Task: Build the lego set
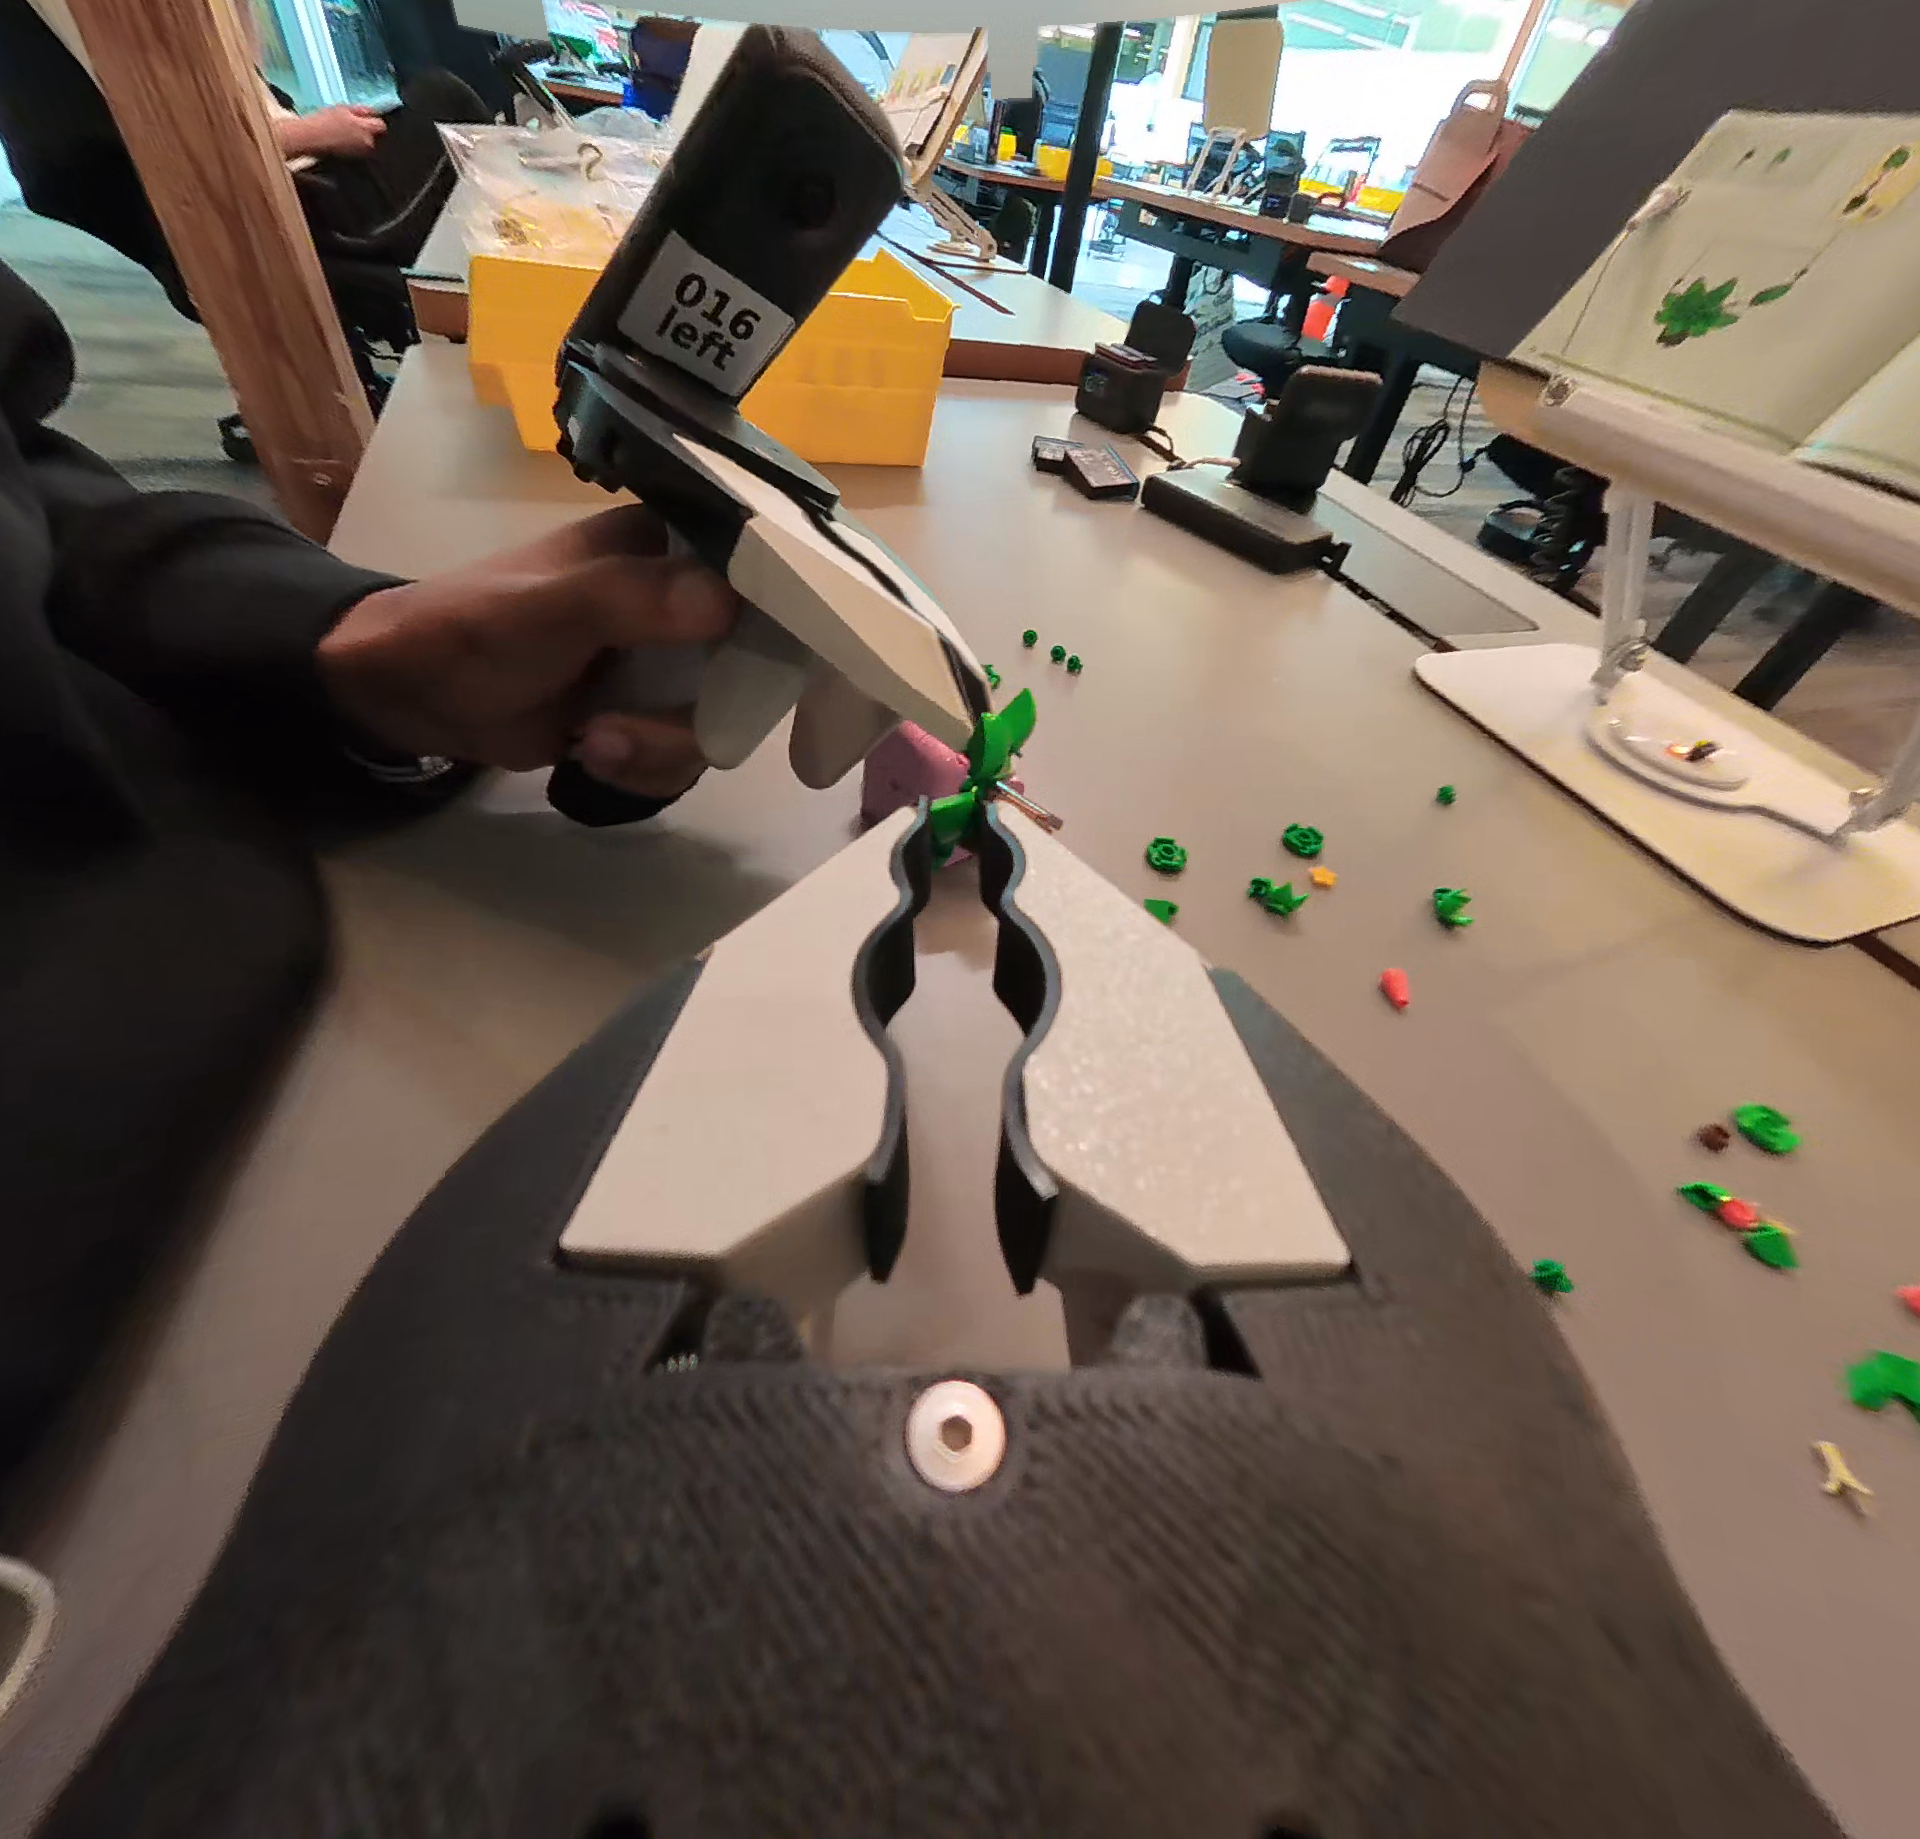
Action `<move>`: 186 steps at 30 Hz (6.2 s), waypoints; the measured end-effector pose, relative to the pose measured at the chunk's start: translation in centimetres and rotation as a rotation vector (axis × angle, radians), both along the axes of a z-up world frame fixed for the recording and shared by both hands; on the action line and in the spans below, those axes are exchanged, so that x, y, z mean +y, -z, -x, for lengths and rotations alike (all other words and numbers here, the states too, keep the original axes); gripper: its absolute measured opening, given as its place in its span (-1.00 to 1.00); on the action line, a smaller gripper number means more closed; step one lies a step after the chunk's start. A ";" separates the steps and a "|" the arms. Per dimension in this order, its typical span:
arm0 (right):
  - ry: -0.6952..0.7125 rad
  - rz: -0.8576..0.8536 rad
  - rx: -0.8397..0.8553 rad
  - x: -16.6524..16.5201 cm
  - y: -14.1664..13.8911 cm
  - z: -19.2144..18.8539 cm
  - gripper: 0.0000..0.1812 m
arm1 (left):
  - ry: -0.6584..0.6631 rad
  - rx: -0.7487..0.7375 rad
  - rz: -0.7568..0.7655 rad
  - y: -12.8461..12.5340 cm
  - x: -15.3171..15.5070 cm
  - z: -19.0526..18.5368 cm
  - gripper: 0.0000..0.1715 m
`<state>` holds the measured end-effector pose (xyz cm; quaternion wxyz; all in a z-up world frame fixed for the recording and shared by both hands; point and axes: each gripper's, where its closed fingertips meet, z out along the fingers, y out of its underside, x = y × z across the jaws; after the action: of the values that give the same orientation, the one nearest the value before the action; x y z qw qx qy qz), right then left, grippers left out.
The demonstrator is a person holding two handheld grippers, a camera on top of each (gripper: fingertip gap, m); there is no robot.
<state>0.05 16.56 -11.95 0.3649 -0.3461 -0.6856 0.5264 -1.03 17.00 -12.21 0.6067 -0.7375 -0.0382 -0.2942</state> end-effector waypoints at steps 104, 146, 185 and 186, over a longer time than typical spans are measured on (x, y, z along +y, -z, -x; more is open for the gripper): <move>-0.043 0.620 -0.785 3.7 8.1 -0.6 -0.77 | 0.014 0.341 0.213 5.0 1.0 -1.2 -0.60; -0.164 -0.005 -0.503 2.1 7.5 -1.9 -1.00 | 0.049 0.376 0.398 7.9 2.5 -2.7 -1.00; -0.121 -0.261 -0.400 3.2 6.9 -2.7 -1.00 | 0.069 0.158 0.441 7.7 4.0 -2.7 -0.87; -0.126 -0.290 -0.396 3.0 7.1 -2.8 -1.00 | 0.076 0.142 0.438 7.6 4.0 -2.8 -0.89</move>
<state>2.85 19.55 -19.09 0.2357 -0.3429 -0.8323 0.3663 1.80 21.03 -19.85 0.4217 -0.8714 -0.0305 -0.2490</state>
